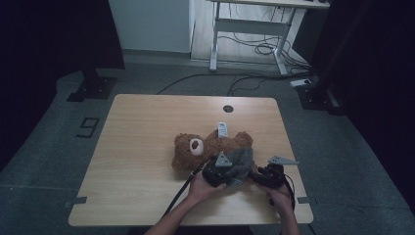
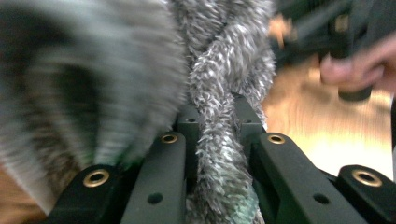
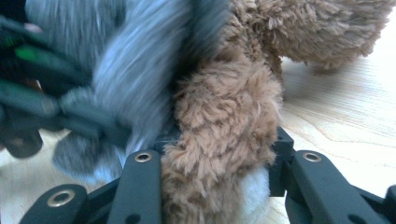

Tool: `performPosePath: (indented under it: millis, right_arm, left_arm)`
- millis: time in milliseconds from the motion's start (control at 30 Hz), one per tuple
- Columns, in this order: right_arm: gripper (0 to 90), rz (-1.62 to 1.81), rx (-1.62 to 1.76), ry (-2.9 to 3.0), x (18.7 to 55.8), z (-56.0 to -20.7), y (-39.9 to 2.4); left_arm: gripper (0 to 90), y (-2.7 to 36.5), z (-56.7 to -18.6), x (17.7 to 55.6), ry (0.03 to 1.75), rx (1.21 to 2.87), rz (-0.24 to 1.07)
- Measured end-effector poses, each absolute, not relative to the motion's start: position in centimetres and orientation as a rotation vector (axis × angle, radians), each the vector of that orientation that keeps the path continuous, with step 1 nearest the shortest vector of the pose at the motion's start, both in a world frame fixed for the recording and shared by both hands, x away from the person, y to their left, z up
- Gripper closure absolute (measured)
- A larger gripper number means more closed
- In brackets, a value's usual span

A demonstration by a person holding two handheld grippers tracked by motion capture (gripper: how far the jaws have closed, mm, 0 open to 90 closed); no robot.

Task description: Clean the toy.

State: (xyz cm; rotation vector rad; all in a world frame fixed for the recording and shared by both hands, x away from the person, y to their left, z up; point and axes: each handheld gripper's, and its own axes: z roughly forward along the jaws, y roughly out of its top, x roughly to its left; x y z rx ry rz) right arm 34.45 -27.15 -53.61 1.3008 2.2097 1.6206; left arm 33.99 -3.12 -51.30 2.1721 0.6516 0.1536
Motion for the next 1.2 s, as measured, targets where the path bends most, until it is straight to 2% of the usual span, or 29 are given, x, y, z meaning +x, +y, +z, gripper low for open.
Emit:
performPosePath:
  millis: [167, 300, 500, 733, 1200]
  right_arm:
    - [60.7, 1.634, 1.297, 2.205, 34.5, -53.7, -27.2]
    - [60.7, 1.646, 1.289, 2.2, 34.5, -53.7, -27.2]
    - [60.7, 1.646, 1.271, 2.201, 34.4, -53.6, -27.2]
    - [60.6, 1.661, 1.269, 2.192, 34.4, -53.8, -27.2]
    - [60.7, 1.637, 1.271, 2.209, 34.4, -53.8, -27.2]
  left_arm:
    - [77.8, -2.7, -52.6, 33.5, 0.665, 2.226, 0.147]
    - [77.5, -1.9, -52.3, 33.1, 0.672, 2.196, 0.148]
    - [77.4, -1.2, -49.3, 33.2, 0.668, 2.097, 0.208]
    - [77.5, -1.0, -46.4, 35.0, 0.704, 2.026, 0.255]
    - [77.9, -3.1, -50.5, 34.1, 0.669, 2.191, 0.143]
